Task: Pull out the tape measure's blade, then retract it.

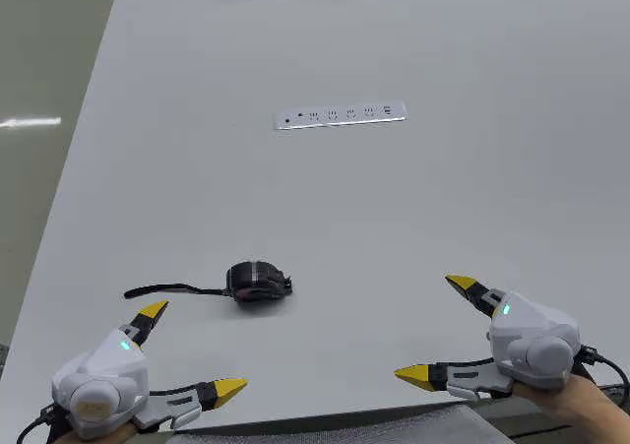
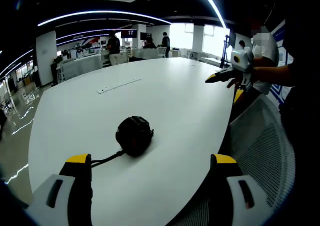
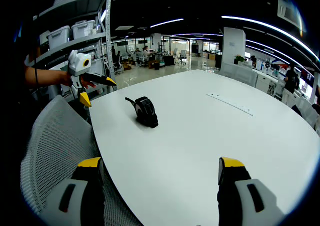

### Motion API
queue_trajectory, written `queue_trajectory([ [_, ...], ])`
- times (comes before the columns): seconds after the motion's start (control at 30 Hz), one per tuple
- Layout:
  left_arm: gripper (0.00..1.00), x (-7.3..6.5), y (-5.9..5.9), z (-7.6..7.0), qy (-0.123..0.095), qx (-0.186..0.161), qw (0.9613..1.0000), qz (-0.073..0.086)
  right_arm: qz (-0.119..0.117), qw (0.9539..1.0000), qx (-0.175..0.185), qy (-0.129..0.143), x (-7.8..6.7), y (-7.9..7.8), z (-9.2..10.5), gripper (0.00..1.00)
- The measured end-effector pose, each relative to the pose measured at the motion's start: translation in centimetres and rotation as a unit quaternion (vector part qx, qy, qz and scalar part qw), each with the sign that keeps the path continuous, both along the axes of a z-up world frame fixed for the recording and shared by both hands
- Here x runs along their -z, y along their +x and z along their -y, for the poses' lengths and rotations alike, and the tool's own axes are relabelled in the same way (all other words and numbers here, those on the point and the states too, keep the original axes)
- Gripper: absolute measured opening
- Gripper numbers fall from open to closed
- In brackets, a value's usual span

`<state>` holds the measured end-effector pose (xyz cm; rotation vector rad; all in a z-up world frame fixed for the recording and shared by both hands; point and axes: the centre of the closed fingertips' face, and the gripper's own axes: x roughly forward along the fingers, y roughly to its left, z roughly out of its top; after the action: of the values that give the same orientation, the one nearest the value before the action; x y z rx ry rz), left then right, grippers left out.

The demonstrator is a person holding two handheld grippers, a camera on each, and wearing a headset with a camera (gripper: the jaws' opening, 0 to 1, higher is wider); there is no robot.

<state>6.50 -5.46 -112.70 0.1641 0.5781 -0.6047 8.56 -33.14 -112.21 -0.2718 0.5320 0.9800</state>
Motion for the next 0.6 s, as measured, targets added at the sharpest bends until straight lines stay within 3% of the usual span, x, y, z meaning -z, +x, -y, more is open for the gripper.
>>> queue_trajectory([
  [0.6, 0.98, 0.03, 0.13, 0.06, 0.001, 0.001, 1.0000, -0.002, -0.003, 1.0000, -0.002, -0.002, 0.07, -0.05, 0.11, 0.96],
])
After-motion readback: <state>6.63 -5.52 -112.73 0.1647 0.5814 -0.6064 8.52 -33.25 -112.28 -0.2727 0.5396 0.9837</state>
